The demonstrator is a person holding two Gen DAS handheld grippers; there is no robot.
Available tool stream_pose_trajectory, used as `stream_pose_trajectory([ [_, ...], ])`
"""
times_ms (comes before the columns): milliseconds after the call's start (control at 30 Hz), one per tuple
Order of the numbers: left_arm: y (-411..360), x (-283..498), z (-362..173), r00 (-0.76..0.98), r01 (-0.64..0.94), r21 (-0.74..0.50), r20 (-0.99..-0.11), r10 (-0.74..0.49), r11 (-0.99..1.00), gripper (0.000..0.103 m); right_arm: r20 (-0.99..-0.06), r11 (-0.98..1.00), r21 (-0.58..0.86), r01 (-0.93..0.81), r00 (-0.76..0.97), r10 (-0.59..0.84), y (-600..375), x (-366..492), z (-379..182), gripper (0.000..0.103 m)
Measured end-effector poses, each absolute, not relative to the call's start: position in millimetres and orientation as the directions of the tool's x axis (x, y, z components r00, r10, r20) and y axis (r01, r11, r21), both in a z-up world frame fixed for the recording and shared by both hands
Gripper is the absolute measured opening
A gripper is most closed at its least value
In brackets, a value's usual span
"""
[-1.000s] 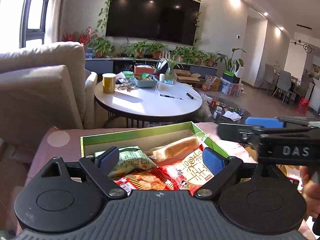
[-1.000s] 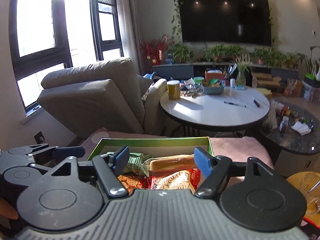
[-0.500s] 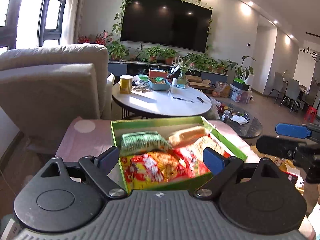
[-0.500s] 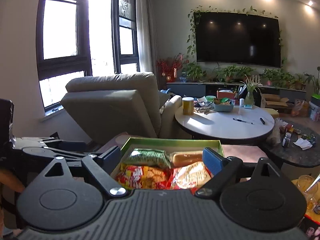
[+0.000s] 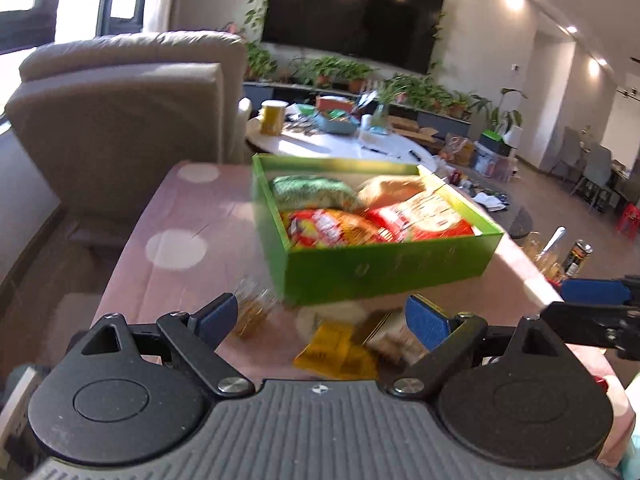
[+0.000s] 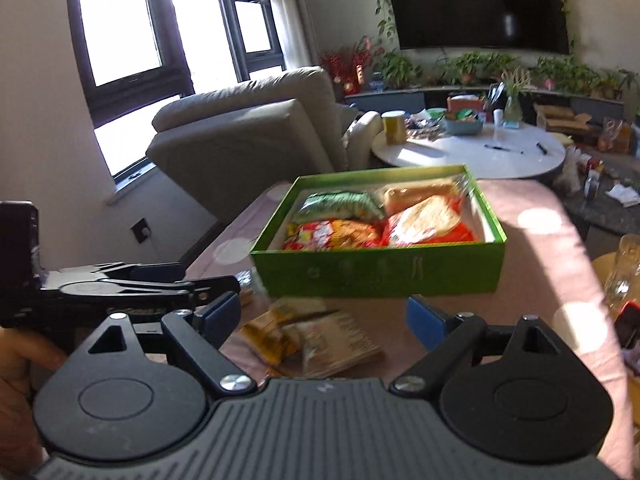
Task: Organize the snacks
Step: 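Withdraw the right gripper and move it to the red cartoon-face chip bag, then grasp the red cartoon-face chip bag with the right gripper and lift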
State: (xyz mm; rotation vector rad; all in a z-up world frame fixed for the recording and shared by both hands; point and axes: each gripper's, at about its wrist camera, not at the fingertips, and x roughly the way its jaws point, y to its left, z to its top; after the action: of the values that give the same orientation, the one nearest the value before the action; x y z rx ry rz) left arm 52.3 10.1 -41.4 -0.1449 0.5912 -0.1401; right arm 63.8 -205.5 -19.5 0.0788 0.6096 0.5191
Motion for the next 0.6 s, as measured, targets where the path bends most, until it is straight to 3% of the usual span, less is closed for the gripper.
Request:
stream_pose_trajectory([
  [600,37.9,32.0,-54.6,0.815,0.003,-0.211,-0.566,-0.124,0.978,0.090,-0.640,0.821,0.416,-0.391,0.515,0.570,-184.7,59.5,-51.0,0.061],
])
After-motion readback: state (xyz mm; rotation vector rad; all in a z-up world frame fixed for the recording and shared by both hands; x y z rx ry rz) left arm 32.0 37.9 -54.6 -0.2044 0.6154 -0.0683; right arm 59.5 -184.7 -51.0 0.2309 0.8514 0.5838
